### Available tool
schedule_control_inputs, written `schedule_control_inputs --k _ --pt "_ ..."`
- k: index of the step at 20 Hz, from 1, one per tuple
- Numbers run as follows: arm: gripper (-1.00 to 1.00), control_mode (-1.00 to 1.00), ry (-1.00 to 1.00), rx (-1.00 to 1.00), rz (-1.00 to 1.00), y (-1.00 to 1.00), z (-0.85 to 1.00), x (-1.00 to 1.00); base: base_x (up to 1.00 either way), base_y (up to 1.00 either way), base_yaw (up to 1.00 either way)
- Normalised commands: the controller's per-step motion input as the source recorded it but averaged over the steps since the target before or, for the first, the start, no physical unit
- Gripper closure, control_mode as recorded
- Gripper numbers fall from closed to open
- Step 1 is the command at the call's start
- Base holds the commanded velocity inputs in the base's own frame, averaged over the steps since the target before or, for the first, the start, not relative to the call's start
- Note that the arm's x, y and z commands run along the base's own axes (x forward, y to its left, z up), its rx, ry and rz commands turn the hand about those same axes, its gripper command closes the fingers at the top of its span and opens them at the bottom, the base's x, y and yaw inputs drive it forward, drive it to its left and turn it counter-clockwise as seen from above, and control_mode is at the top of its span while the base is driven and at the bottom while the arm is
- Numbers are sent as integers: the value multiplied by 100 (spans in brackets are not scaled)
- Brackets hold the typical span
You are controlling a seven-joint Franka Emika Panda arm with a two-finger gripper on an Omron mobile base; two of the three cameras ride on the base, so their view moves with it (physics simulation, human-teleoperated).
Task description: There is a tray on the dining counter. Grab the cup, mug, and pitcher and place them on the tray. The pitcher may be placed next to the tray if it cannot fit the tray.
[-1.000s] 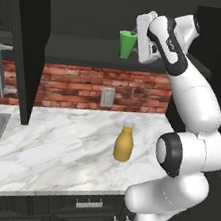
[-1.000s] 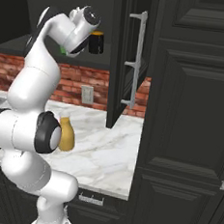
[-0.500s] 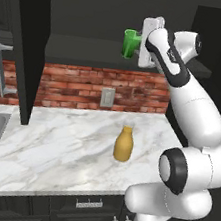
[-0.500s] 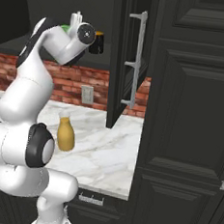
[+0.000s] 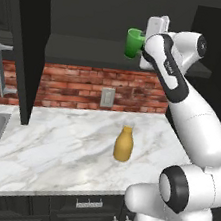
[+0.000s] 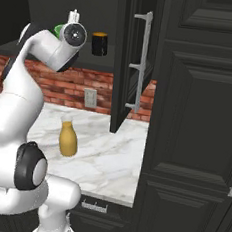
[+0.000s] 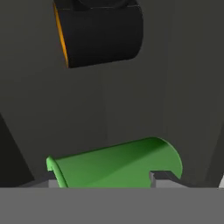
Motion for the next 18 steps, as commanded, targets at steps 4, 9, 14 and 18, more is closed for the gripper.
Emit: schedule_control_inputs --k 4,9,14,18 --pt "100 -100 17 0 -3 -27 20 -59 0 0 0" --pt "100 -100 14 0 -2 -21 1 -59 0 0 0" --pt "100 -100 7 0 0 -3 -6 -51 0 0 0" --pt "100 -100 0 0 0 0 -23 -41 0 0 0"
